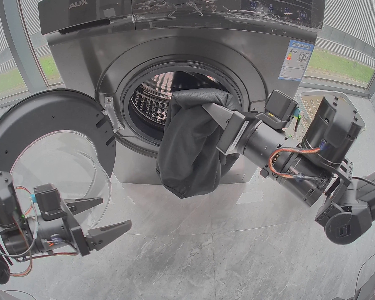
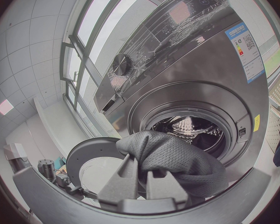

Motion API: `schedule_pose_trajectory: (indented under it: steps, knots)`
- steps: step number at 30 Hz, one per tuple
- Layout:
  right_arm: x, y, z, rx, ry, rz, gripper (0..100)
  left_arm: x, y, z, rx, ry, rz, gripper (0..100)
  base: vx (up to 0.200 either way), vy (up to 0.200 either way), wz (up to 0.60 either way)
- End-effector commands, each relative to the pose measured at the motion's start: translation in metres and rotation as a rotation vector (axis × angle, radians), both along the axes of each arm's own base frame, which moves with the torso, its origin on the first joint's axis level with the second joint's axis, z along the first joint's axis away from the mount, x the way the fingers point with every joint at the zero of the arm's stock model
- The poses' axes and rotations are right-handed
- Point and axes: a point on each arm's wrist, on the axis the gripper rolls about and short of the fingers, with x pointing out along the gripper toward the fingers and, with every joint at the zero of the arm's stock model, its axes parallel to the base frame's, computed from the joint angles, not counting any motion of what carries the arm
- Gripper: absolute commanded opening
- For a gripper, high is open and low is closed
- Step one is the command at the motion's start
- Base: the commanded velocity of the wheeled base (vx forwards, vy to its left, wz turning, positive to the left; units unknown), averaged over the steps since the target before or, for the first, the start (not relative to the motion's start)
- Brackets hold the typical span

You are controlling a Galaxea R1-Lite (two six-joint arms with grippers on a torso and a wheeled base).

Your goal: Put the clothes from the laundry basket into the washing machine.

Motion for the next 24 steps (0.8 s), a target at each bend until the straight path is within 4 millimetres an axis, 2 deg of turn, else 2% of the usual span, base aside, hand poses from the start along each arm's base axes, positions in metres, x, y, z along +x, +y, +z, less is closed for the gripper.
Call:
schedule_pose_trajectory:
  steps: [1,7,15,24]
  knots:
    - [0.002,0.004,0.002,0.009,-0.008,0.005,0,0.039,-0.021,-0.033,0.034,0.131,-0.072,100,0.0,0.0,0.0]
    - [0.002,0.004,0.002,0.018,-0.014,0.006,0,0.058,-0.036,-0.046,0.016,0.152,-0.161,100,0.0,0.0,0.0]
    - [-0.005,0.009,0.002,0.026,-0.019,0.024,0,0.09,-0.053,-0.059,-0.057,0.195,-0.154,100,0.0,0.0,0.0]
    - [-0.007,0.011,0.002,0.025,-0.018,0.032,0,0.117,-0.07,-0.087,-0.114,0.121,-0.153,100,0.0,0.0,0.0]
